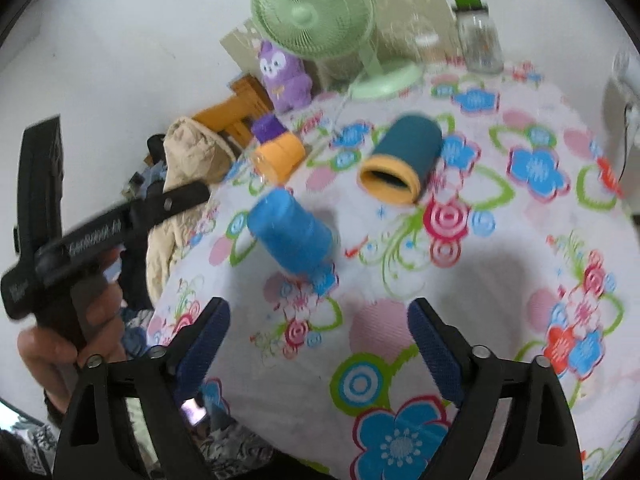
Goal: Flip cup upside down
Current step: 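Open the left gripper and withdraw both tools from the cup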
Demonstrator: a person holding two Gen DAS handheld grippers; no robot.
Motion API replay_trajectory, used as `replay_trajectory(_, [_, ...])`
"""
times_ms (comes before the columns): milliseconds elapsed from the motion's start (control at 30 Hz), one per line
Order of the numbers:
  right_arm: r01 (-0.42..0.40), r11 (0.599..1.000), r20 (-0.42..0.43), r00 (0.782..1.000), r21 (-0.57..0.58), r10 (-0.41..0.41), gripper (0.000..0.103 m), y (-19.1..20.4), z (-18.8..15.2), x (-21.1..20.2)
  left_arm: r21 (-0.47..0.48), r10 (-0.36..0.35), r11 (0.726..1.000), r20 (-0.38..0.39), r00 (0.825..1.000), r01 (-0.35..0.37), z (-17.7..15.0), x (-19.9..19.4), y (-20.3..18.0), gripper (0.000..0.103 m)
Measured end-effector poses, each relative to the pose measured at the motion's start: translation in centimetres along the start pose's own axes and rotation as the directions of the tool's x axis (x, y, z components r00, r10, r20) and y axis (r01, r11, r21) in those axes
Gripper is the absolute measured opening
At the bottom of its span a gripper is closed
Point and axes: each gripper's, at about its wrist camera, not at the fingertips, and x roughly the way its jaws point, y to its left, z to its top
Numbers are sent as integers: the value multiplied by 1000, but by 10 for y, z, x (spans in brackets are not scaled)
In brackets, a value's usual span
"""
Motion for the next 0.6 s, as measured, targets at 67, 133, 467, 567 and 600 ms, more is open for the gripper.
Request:
replay_trajectory(67, [30, 999, 45, 999, -26, -29, 96, 9, 5, -8, -5, 5, 1000, 30, 1000, -5, -3, -10, 5, 94])
replay_trajectory(133, [48, 998, 72, 996, -45, -45, 96, 16, 8, -13, -14, 9, 1000, 63, 998, -8, -7, -21, 11, 94])
replay_trajectory(467, [95, 990, 120, 989, -105, -83, 100, 47, 9, -18, -37, -3, 999, 133, 991, 8, -28, -48, 31, 98])
replay_trajectory(567, [101, 988, 124, 988, -116, -86, 100, 54, 7, -18, -38, -5, 999, 136, 991, 10, -34, -50, 34, 98])
replay_trajectory(600, [103, 988, 127, 988, -118, -87, 100, 56, 7, -18, -38, -4, 999, 135, 991, 9, -35, -51, 36, 98])
